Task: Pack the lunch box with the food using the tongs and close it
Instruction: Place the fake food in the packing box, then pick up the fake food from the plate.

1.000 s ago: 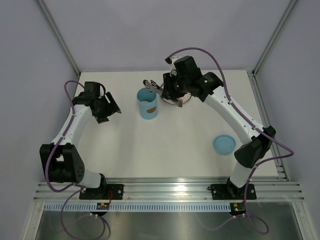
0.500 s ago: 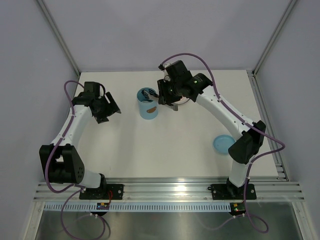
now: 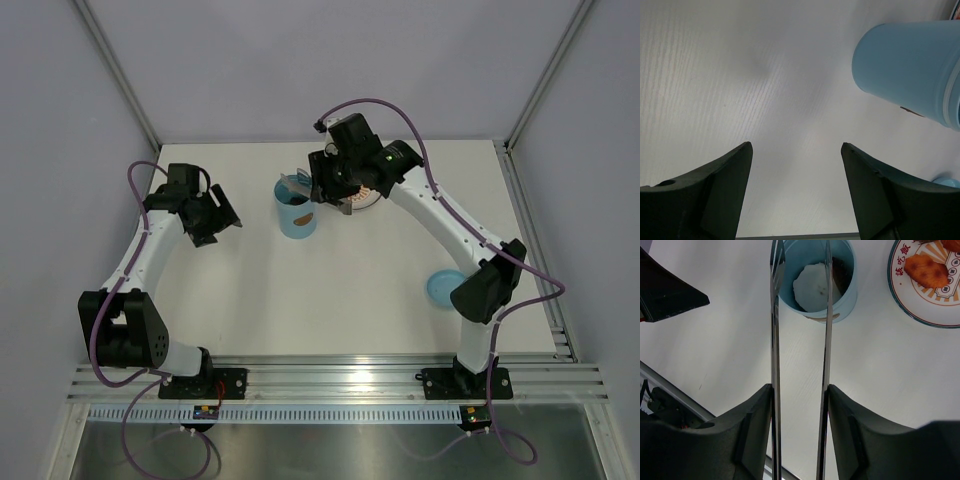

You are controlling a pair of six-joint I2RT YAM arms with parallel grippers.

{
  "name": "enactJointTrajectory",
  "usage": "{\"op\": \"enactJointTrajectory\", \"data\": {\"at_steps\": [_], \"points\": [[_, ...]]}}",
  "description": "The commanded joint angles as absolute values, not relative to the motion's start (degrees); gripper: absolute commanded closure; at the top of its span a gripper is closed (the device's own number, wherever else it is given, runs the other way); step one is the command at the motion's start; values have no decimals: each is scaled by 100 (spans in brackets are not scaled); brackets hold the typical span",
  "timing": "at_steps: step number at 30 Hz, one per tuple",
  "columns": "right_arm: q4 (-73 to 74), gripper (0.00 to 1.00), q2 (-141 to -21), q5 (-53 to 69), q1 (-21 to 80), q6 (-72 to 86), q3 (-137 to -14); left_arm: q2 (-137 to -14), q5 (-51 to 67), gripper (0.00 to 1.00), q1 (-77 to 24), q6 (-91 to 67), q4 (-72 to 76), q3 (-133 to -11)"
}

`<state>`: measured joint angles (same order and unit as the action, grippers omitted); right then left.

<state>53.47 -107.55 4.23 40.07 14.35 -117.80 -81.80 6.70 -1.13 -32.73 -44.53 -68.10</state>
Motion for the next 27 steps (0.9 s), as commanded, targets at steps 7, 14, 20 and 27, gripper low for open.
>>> {"op": "enactJointTrajectory", "data": {"at_steps": [7,14,20,27], "points": [[5300,57,-10749,361,4061,1371,-12146,-7989,677,24,-88,-3146,-4430,-6899],[5133,81,-10556,-438,3991,1406,-12296,-7989,659,24,-88,-3155,-4403,-6891],[5010,82,-10485,-317,3525,1687,-12322,-7989,642,24,-88,-3138,-4377,-6899],[4930,82,-10625,-26,2734,1960,-12059,-8007,598,24,-88,-3120,-4333,-6864]]}}
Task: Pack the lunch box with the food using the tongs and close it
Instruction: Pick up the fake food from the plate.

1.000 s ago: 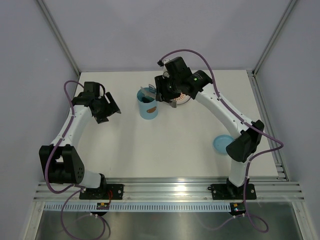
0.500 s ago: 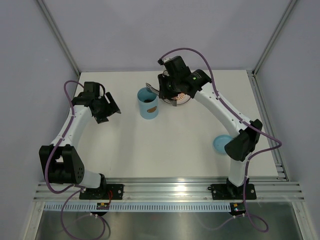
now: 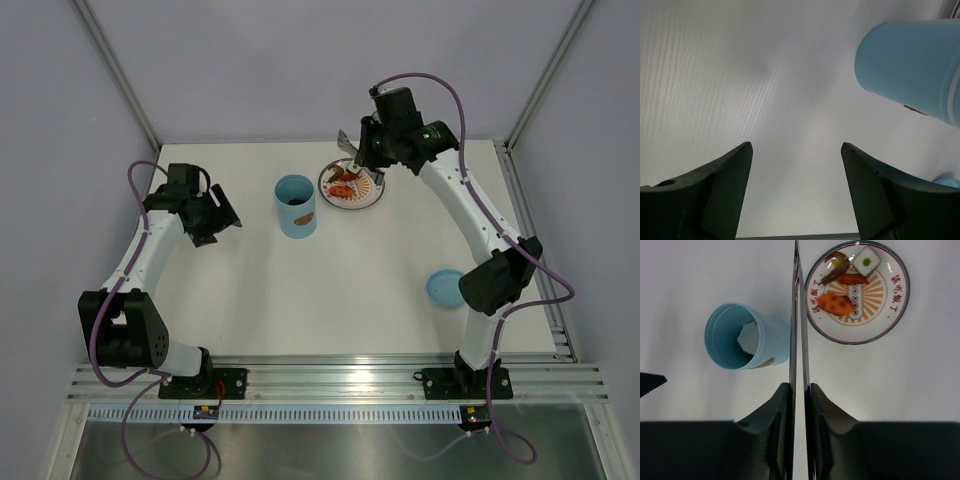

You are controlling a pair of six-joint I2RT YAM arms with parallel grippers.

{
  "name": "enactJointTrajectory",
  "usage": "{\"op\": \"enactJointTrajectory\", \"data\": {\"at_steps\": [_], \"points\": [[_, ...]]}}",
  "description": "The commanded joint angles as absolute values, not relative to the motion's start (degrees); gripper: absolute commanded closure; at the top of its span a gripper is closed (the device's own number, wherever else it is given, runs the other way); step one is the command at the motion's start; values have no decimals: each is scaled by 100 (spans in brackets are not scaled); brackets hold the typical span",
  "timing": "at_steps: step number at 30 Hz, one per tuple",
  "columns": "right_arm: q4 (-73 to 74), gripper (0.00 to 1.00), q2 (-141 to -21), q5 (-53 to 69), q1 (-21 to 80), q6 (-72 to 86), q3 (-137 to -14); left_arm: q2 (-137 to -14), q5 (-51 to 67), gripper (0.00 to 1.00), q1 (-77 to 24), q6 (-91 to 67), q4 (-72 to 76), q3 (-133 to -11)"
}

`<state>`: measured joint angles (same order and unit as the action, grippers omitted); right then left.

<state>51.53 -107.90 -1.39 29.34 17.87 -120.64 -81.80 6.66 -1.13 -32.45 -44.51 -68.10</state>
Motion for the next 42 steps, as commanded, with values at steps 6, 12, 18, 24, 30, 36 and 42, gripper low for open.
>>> {"op": "enactJointTrajectory", "data": {"at_steps": [6,12,18,24,30,36,42], "points": [[5106,82,-11267,-26,2338,1899,-12312,-8024,536,24,-88,-3094,-4315,-6856],[5299,82,-12049,-132,2268,1785,-13023,-8024,536,24,-88,-3094,-4315,-6855],[5318,82,-12691,-88,2259,1758,-13482,-7981,501,24,-88,-3076,-4342,-6829],[5133,83,-13069,131,2259,1819,-13632,-7919,475,24,-79,-3067,-4359,-6768],[4878,83,-13359,185,2259,1916,-13737,-7858,457,24,-79,-3050,-4386,-6741],[4834,84,-13824,26,2259,1995,-14123,-7822,404,24,-70,-3023,-4412,-6706],[4940,85,-13870,-299,2241,2039,-14090,-7822,439,24,-70,-3015,-4395,-6689]]}}
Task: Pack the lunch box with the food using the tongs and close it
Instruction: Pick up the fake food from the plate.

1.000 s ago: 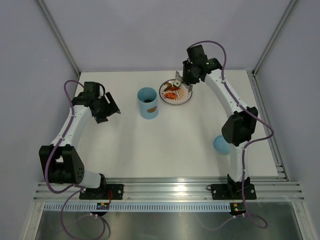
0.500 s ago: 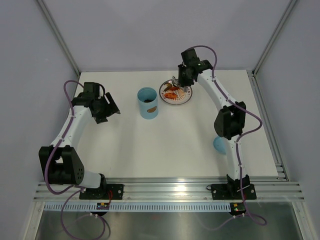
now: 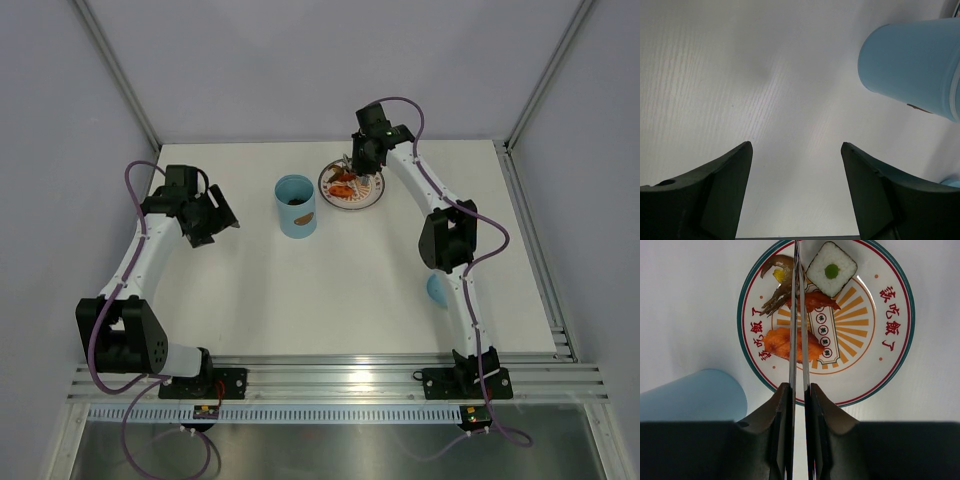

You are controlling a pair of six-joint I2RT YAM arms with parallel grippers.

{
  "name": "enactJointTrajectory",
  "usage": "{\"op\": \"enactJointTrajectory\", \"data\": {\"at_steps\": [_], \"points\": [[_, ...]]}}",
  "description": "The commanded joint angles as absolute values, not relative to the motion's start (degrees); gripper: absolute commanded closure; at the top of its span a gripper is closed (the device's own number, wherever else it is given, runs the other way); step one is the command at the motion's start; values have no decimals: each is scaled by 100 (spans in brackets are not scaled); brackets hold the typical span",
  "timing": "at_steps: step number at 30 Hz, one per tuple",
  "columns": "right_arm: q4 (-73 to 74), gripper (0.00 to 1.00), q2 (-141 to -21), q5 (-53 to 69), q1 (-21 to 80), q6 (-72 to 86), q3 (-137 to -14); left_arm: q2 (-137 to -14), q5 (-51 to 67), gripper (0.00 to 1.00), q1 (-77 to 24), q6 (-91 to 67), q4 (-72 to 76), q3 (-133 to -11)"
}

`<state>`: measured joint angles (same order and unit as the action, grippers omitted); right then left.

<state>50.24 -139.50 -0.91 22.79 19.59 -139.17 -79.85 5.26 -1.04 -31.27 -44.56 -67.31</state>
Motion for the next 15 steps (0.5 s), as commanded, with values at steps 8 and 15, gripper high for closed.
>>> {"op": "enactJointTrajectory", "data": {"at_steps": [8,15], "points": [[4579,85,-13149,-299,2241,2109,-12896,-7840,510,24,-70,-3041,-4342,-6653],[4500,85,-12499,-106,2241,2197,-12147,-7849,554,24,-70,-3067,-4307,-6627]]}}
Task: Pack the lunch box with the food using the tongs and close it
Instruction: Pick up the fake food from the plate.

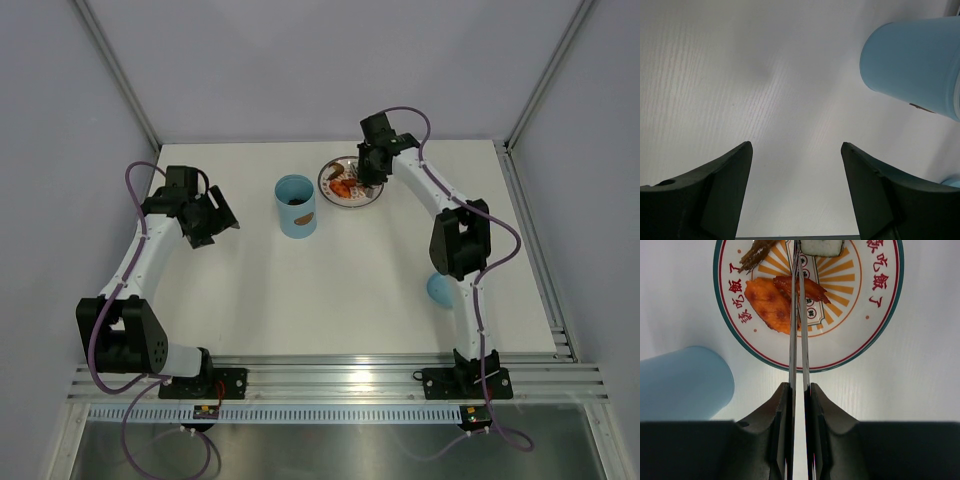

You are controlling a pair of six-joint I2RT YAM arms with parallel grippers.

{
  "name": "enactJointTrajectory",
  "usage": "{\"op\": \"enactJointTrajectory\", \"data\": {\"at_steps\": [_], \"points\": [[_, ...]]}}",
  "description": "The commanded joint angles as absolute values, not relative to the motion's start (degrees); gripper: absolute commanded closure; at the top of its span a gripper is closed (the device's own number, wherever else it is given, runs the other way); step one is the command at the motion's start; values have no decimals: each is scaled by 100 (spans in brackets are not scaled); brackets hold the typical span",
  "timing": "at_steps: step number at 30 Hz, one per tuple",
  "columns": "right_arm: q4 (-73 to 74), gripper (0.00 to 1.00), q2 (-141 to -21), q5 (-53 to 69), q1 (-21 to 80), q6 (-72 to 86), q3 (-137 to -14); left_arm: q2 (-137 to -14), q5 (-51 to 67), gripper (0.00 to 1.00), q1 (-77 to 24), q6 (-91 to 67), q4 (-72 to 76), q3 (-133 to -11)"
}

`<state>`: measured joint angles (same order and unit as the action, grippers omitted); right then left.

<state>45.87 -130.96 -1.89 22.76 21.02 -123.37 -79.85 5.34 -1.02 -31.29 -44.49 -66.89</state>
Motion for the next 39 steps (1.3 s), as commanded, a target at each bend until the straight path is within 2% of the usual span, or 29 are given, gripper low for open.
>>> {"op": "enactJointTrajectory", "data": {"at_steps": [1,10,19,22,24,29,34,39], "points": [[4491,85,-12437,-36,2250,2197,-12016,-7849,562,24,-70,-3059,-4307,-6627],[4746,86,-12015,281,2329,1978,-11620,-7813,571,24,-70,-3067,-4298,-6592],[4869,85,-11970,351,2356,1793,-11803,-7778,554,24,-70,-3103,-4324,-6618],[4852,80,-12111,404,2364,1819,-12005,-7770,536,24,-70,-3103,-4350,-6627],[4825,71,-12251,404,2364,1837,-12111,-7770,519,24,-70,-3103,-4351,-6627],[4799,61,-12550,343,2364,1977,-12506,-7770,510,24,-62,-3120,-4377,-6644],[4746,53,-12796,413,2364,2205,-12787,-7778,475,24,-70,-3103,-4412,-6688],[4781,52,-13077,466,2399,2364,-13025,-7796,457,24,-70,-3103,-4421,-6697]]}}
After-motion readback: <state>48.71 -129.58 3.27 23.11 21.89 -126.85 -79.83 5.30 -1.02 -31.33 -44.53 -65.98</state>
